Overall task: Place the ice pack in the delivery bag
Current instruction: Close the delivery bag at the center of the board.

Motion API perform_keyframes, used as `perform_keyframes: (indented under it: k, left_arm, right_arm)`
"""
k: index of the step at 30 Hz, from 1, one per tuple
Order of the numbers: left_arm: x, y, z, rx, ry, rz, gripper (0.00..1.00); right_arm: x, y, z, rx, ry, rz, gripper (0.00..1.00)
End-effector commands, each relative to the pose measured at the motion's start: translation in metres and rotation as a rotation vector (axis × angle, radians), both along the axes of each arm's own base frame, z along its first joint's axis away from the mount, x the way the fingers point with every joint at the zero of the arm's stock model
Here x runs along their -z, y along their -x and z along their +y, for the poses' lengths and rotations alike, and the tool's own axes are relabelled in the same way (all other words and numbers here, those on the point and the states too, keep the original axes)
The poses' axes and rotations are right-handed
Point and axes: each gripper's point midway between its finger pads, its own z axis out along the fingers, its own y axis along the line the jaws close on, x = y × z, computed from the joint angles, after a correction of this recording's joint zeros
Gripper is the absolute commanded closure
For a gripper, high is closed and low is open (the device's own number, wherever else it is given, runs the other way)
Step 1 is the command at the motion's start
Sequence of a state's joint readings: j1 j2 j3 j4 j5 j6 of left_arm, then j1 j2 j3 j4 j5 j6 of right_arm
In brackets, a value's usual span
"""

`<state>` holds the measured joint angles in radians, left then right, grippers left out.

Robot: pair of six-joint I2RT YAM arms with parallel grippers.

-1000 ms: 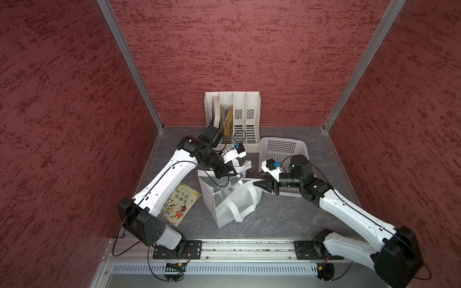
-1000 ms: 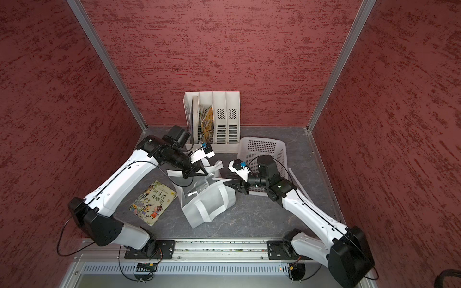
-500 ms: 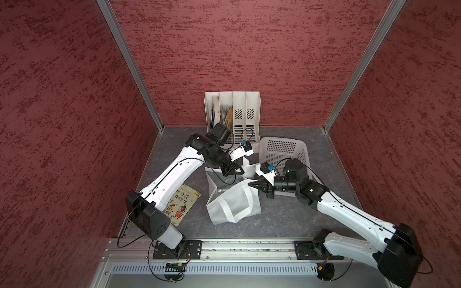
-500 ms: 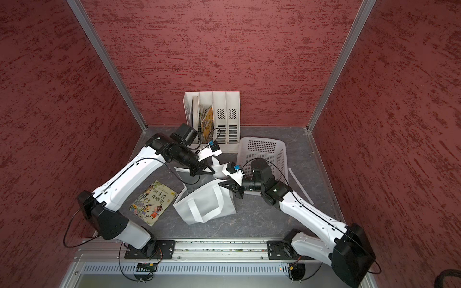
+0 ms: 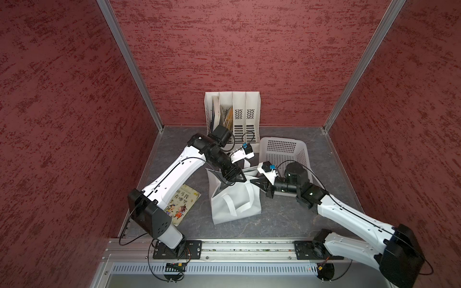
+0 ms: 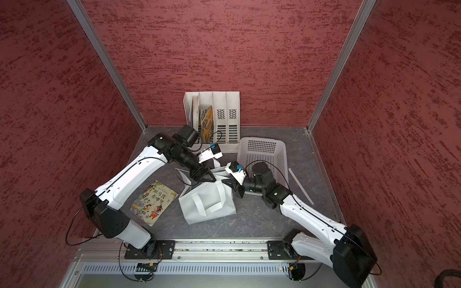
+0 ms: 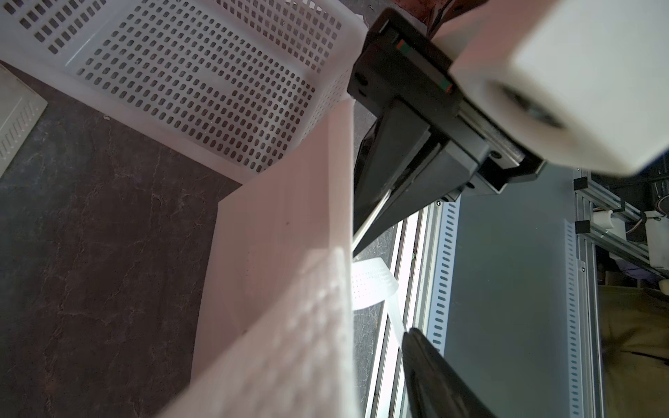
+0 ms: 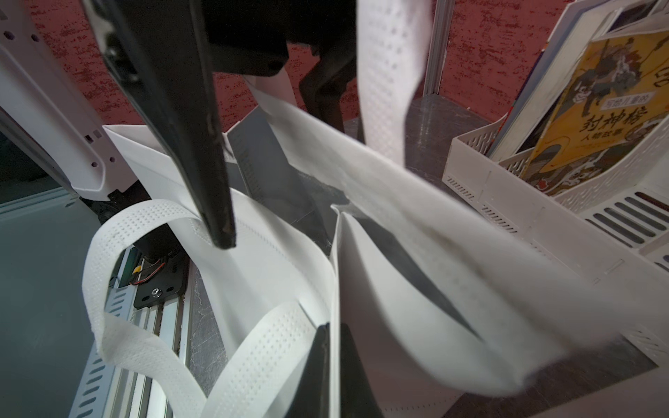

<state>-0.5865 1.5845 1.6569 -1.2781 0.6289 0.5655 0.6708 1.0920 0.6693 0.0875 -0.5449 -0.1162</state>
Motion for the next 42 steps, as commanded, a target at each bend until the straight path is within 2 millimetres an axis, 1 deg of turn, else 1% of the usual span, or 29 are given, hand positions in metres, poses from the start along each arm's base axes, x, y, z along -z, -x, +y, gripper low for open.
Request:
perform_keyframes:
  k: [1, 3, 6, 8, 10, 13, 15, 17, 18, 20, 23, 27, 30, 35, 37, 40, 41, 42]
  left_arm:
    - [0.017, -0.003, 0.004, -0.001, -0.079, -0.035, 0.41]
    - [0.022, -0.008, 0.005, -0.011, -0.11, -0.053, 0.49]
    - [0.024, -0.013, 0.007, -0.018, -0.13, -0.071, 0.6]
    - [0.023, -0.014, 0.007, -0.015, -0.134, -0.083, 0.66]
    - [0.021, -0.014, 0.007, -0.01, -0.128, -0.091, 0.78]
    - [0.018, -0.01, 0.006, 0.011, -0.111, -0.092, 0.87]
    - [0.016, -0.007, 0.006, 0.027, -0.099, -0.09, 0.9]
    - [0.014, -0.002, 0.004, 0.05, -0.083, -0.08, 0.9]
    - [0.014, 0.0, 0.003, 0.058, -0.075, -0.075, 0.91]
    - [0.012, 0.004, 0.001, 0.075, -0.056, -0.063, 0.91]
    - [0.007, 0.009, -0.002, 0.102, -0.025, -0.053, 0.91]
    - [0.005, 0.018, -0.003, 0.133, -0.008, -0.039, 0.91]
    - [0.004, 0.024, -0.002, 0.151, 0.003, -0.033, 0.91]
    - [0.006, 0.024, -0.002, 0.149, 0.0, -0.037, 0.91]
    - [0.006, 0.022, -0.001, 0.142, 0.0, -0.051, 0.91]
    - [0.006, 0.018, 0.0, 0.129, 0.002, -0.067, 0.89]
    - [0.006, 0.017, 0.0, 0.126, 0.002, -0.073, 0.89]
    - [0.006, 0.016, 0.0, 0.119, 0.001, -0.081, 0.85]
  right_arm:
    - [-0.006, -0.008, 0.001, 0.035, -0.026, -0.022, 0.94]
    - [-0.007, -0.005, 0.002, 0.024, -0.031, -0.023, 0.93]
    - [-0.009, -0.002, 0.002, 0.012, -0.039, -0.022, 0.91]
    - [-0.009, 0.0, 0.001, 0.009, -0.035, -0.027, 0.87]
    - [-0.006, 0.001, -0.003, 0.017, -0.014, -0.035, 0.77]
    - [-0.006, 0.003, -0.016, 0.057, 0.01, -0.093, 0.58]
    - [-0.006, 0.002, -0.025, 0.082, 0.022, -0.132, 0.39]
    - [-0.008, -0.001, -0.032, 0.102, 0.03, -0.153, 0.11]
    - [-0.01, -0.004, -0.034, 0.109, 0.029, -0.159, 0.03]
    - [-0.011, -0.007, -0.033, 0.083, 0.022, -0.157, 0.02]
    - [-0.011, -0.016, -0.025, 0.032, 0.004, -0.128, 0.01]
    - [-0.015, -0.027, -0.014, -0.012, -0.015, -0.146, 0.01]
    - [-0.019, -0.03, -0.005, -0.068, -0.032, -0.158, 0.02]
    - [-0.033, -0.021, 0.005, -0.172, -0.081, -0.145, 0.02]
    - [-0.035, -0.017, 0.007, -0.196, -0.096, -0.127, 0.07]
    - [-0.03, -0.012, 0.006, -0.214, -0.097, -0.088, 0.22]
    - [-0.029, -0.01, 0.006, -0.216, -0.099, -0.077, 0.29]
    - [-0.028, -0.009, 0.005, -0.218, -0.103, -0.064, 0.38]
